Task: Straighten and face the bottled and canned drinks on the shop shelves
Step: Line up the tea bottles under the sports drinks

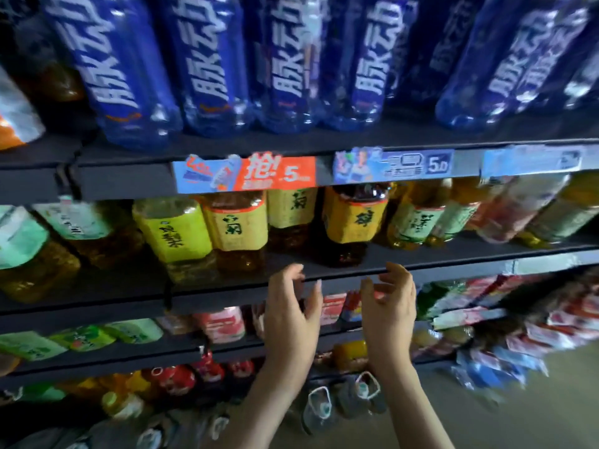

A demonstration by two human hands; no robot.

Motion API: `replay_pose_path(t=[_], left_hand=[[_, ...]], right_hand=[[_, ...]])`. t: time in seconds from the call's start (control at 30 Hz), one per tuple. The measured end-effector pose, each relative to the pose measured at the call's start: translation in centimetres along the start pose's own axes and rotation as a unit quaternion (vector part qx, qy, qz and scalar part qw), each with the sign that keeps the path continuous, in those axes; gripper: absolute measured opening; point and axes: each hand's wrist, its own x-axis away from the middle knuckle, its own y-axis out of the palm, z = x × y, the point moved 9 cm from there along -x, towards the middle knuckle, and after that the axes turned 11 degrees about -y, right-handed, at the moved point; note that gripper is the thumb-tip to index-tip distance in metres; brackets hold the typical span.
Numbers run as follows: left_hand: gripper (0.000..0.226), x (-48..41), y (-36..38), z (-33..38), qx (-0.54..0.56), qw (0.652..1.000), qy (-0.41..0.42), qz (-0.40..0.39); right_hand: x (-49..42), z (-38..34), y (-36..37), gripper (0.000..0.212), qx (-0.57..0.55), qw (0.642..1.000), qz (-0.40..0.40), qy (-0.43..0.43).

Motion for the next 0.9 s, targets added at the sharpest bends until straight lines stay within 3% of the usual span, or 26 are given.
replay_pose_path(t=[0.27, 0.43, 0.63, 0.77, 0.9], left_hand=[[0.094, -1.2, 10.0, 3.4, -0.014, 0.990, -0.078, 0.120], [0.092, -2.2, 11.5, 2.6, -0.031, 0.976, -0.132, 0.169], [0.092, -2.3, 11.8, 2.2, -0.036, 0.972, -0.124, 0.197], [0.097, -2.4, 11.8, 2.1, -0.040, 0.973, -0.119, 0.192], [0.098, -2.5, 11.3, 2.3, -0.047, 0.976, -0.096, 0.189]], right_hand=[[-7.1, 5.7, -5.3, 0.046, 0.007, 0.996, 0.003, -0.089], [-9.7, 6.8, -4.1, 0.046, 0.009, 0.993, 0.001, -0.117], [-8.9, 6.4, -1.2, 0.040, -0.004, 0.985, -0.058, -0.161], [-8.3, 6.7, 0.0, 0.047, -0.037, 0.980, -0.116, -0.157], [-8.3, 4.3, 1.4, 0.051, -0.069, 0.969, -0.124, -0.200]])
